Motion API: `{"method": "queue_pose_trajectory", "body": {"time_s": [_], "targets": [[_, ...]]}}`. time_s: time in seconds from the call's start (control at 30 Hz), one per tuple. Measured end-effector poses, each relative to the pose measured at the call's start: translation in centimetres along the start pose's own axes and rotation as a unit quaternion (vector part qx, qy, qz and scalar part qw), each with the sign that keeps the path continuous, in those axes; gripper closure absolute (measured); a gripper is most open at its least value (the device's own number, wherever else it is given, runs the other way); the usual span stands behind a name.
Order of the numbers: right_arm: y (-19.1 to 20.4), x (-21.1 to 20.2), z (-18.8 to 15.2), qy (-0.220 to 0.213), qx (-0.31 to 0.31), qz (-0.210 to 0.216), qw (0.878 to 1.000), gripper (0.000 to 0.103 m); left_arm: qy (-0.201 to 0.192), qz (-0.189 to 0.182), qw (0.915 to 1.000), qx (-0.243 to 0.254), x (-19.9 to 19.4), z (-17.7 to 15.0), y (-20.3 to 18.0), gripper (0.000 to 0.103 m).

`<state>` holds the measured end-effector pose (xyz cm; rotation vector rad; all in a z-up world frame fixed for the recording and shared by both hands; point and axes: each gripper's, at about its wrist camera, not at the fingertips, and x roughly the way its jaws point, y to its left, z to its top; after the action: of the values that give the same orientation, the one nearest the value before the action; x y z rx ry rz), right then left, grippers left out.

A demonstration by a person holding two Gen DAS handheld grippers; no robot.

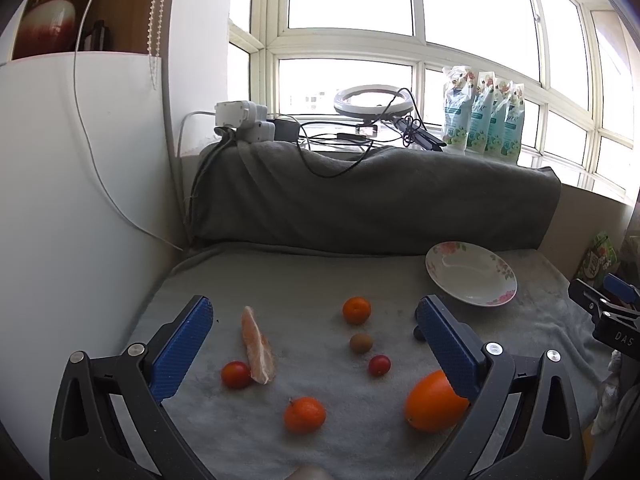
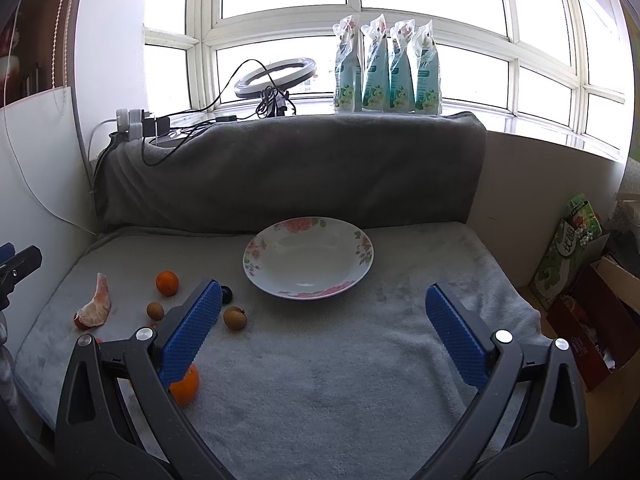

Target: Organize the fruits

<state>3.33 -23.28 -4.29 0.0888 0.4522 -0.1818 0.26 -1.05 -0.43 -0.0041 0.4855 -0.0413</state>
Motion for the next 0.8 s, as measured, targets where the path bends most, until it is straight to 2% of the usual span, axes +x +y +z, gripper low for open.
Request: {"method": "queue_pose_trajectory", "body": {"time_s": [0.17,0.37,0.6,0.8], "targets": [[0.0,0.4,-0.3,0.002,-0.001,0.014,1.000,0.000,0.003,-0.007,1.0000,0.004,0.1,-0.1,-0.2,0.006],[-0.3,1.8,-1.1,0.034,0.015,0.050,0.998,0.000,0.018,-0.021,0.9996,0.003,0.6,-0.8,0.1,0.007],[-0.5,3.9,-1.6,0.083,0.036,0.113,0.989,0.006,0.055,-0.078,0.9954,-0.010,1.4,-2.2,0.1,0.008],[0.2,5.5,-1.8,0.135,0.050,0.183,0.972,0.012,0.113,-0.140,0.9834,-0.026,2.6,-4.2,-0.5,0.013]]}}
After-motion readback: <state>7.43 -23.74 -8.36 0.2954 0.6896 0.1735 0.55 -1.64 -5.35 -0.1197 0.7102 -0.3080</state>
